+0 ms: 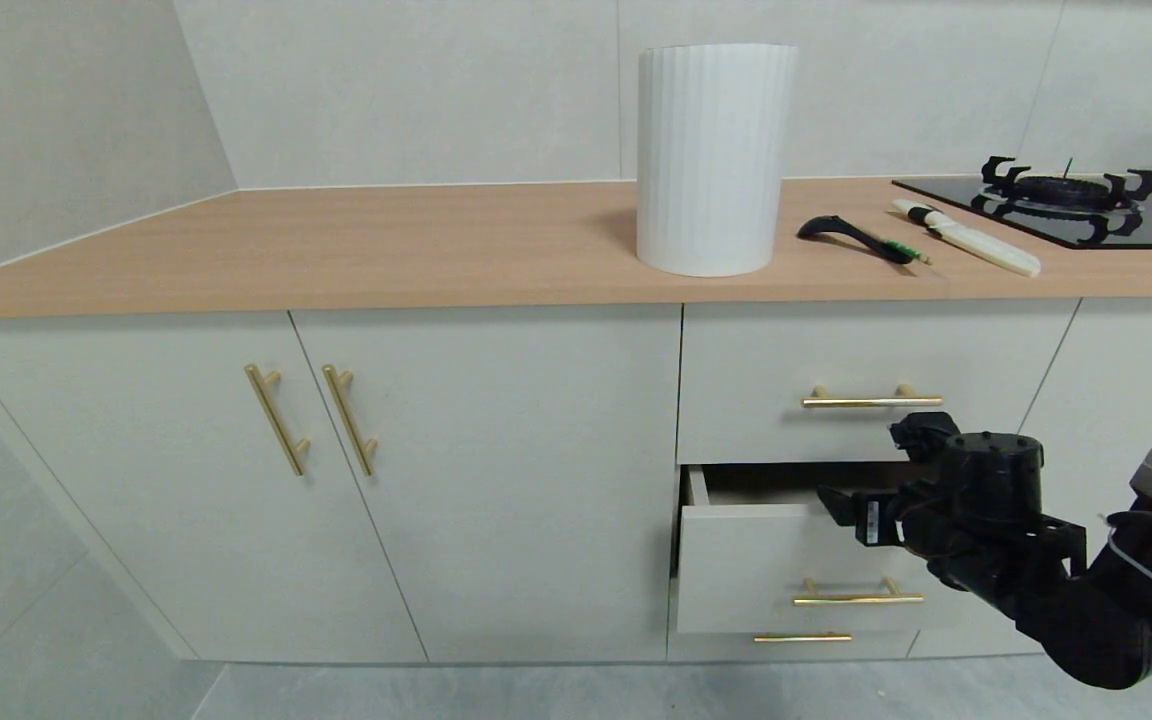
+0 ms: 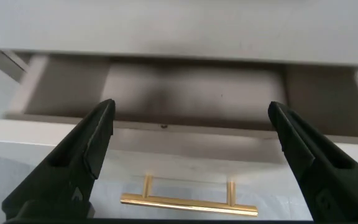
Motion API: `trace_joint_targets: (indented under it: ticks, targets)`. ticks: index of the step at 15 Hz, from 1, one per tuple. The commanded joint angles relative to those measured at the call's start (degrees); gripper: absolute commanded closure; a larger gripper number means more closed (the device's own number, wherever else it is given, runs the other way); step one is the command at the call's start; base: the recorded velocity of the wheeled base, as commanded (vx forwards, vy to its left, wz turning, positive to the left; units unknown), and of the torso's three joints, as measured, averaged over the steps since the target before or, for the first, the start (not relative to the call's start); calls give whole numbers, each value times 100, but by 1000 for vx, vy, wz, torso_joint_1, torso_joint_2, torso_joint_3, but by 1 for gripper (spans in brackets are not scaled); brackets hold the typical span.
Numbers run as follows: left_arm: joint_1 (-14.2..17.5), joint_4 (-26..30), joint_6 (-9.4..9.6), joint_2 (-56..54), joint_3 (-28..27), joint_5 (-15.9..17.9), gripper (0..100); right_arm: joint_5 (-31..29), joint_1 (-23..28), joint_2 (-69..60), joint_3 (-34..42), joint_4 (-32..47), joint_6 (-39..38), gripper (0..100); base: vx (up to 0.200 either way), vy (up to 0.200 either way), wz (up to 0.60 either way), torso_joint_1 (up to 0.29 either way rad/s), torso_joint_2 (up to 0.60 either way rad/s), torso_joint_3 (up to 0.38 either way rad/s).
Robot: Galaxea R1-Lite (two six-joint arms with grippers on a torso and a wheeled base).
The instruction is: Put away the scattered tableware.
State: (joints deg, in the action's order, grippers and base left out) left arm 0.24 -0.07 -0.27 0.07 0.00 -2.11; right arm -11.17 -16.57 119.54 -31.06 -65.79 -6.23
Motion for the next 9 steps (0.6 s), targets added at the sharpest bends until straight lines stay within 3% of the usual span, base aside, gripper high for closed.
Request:
trace_joint_targets:
  ticks: [1, 9]
  targets:
    - [2, -1, -8, 1, 0, 0, 0, -52, -4, 254, -32, -13, 8, 0, 0, 0, 0, 0, 0, 0]
    - [2, -1, 0, 1, 0, 0, 0, -52, -4, 201, 12, -13, 25, 0, 0, 0, 0, 0, 0, 0]
